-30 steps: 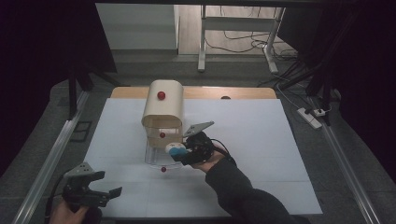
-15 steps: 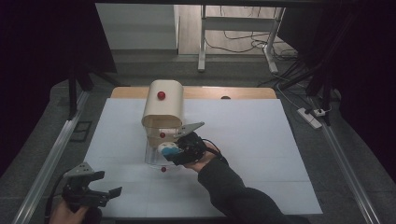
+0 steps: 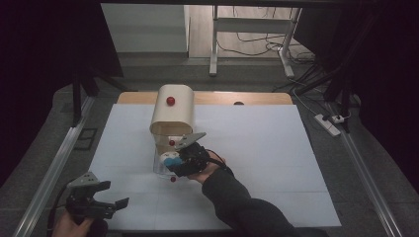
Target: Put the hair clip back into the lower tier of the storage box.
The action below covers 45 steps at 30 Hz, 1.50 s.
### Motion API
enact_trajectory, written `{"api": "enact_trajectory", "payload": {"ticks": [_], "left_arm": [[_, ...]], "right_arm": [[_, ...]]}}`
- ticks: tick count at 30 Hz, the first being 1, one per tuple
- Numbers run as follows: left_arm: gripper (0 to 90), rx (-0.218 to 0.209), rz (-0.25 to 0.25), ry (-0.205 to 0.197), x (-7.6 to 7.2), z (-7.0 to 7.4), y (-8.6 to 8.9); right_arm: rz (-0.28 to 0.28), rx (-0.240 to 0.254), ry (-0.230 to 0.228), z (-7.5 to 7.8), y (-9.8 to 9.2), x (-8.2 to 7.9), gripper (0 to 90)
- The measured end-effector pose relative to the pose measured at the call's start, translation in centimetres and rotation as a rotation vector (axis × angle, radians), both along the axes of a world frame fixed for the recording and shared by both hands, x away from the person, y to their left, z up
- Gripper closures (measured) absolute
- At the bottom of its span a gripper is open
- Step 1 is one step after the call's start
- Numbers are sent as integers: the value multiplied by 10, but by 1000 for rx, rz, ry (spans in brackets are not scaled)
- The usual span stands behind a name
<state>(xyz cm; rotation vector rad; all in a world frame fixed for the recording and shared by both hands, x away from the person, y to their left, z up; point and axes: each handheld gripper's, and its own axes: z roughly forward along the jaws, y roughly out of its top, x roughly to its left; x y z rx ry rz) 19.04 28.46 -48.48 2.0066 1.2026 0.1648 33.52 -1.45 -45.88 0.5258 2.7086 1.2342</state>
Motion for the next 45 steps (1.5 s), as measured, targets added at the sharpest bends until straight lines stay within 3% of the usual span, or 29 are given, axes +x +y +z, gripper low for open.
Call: {"api": "enact_trajectory", "payload": {"ticks": [13,24,45], "left_arm": [[18,2,1,1,0,0,0],[18,4,3,1,0,0,0],[19,5,3,2,0,0,0]], "right_arm": [[-23,-32,0,-19,9,0,409],[-63,-62,30,-27,14,1,279],[-50,-66,47,-20,12,-1,177]]}}
